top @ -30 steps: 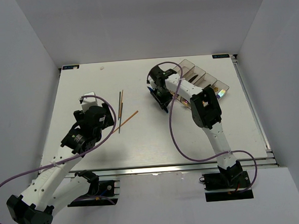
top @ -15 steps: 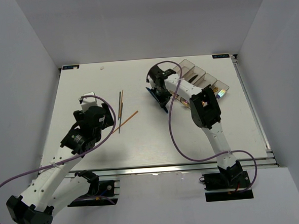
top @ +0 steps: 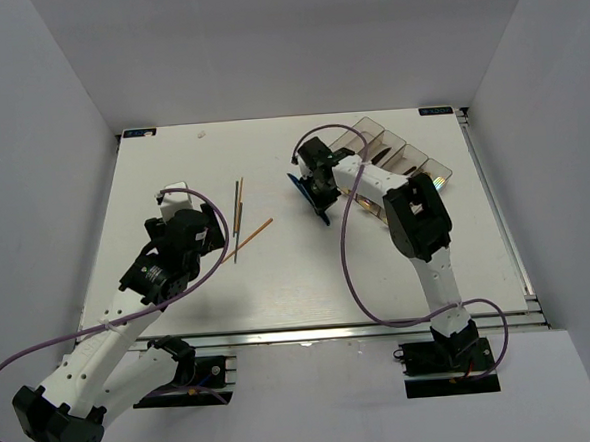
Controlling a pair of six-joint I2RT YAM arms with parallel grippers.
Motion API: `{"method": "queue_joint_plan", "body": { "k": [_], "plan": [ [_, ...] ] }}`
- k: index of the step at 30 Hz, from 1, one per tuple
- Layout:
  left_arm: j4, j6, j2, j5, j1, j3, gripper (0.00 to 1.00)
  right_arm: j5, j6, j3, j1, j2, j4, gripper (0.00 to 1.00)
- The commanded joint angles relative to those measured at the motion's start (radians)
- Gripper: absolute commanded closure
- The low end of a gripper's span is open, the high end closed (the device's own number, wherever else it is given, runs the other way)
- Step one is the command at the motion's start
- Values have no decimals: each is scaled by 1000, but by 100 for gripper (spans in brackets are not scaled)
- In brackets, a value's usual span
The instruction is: Sort the eating utensils into containers
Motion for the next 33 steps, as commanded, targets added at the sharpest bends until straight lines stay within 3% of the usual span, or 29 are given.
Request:
{"method": "queue_joint_plan", "body": {
  "k": [1,23,33],
  "plan": [
    [10,4,-18,-1,3,-10,2,-150,55,-101,28,-6,32,100],
    [10,4,-16,-2,3,-10,2,-125,121,-196,29,-227,129,100],
    [10,2,-18,-4,3,-10,2,-70,153,-129,20,-278,109,100]
  ]
}}
